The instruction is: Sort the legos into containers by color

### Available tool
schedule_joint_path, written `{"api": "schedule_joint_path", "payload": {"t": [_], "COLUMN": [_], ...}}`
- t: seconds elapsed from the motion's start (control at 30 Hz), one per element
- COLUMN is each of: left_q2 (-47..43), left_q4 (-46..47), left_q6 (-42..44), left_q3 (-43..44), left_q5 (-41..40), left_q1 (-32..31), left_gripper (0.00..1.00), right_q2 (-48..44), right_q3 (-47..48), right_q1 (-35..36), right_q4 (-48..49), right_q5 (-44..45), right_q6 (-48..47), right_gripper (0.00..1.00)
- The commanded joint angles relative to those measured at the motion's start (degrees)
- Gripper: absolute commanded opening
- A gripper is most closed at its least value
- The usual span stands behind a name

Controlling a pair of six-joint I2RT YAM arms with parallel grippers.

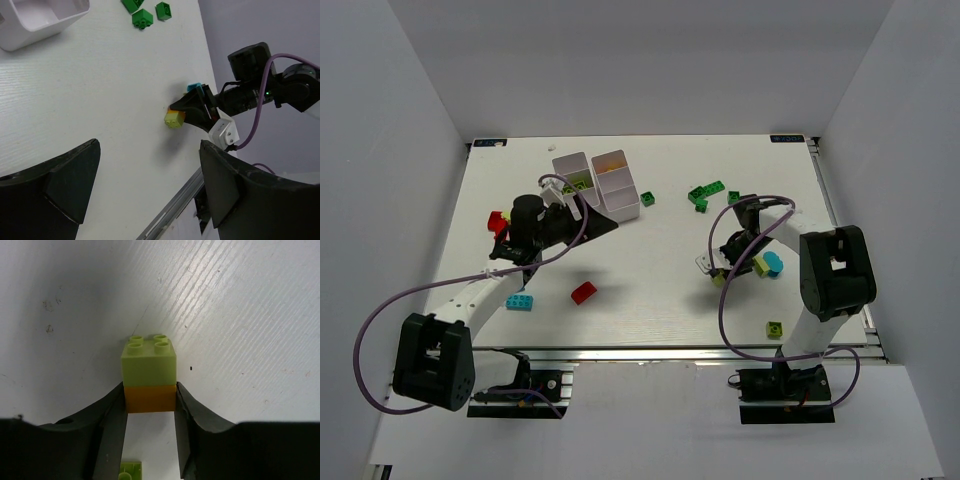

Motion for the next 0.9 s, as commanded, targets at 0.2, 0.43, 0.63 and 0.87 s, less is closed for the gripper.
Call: {"api": "schedule_joint_path", "payload": {"t": [0.2,0.43,0.63,0.87], "left_q2": [1.72,7.43,10.16,12.19], "left_q4": [14.81,18.77,19.38,16.13], "left_q6": [-9.70,-11.99,-12.43,-10.76], "left_q3": [-4.93,-2.92,-0.55,2.71], "left_q5": [7.52,8.66,6.99,6.55], "left_q1": [-0.96,-6.15,-8.61,-9.41], "left_gripper": [0.89,0.89,0.89,0.89], "right_q2": [-0.62,-3.34,-4.92,-4.75], "right_q3": [8.86,12.72,14.84,16.42], "right_q1": [-0.05,5.74,11.99,17.44], "right_q4": [-4.34,0.83,12.42,19.03], "right_q5": [-11.77,-21.17,-24.54,-19.00], "right_q6": [3.11,35.63,62.57,71.23], "right_gripper": [0.22,0.00,0.00,0.00]}}
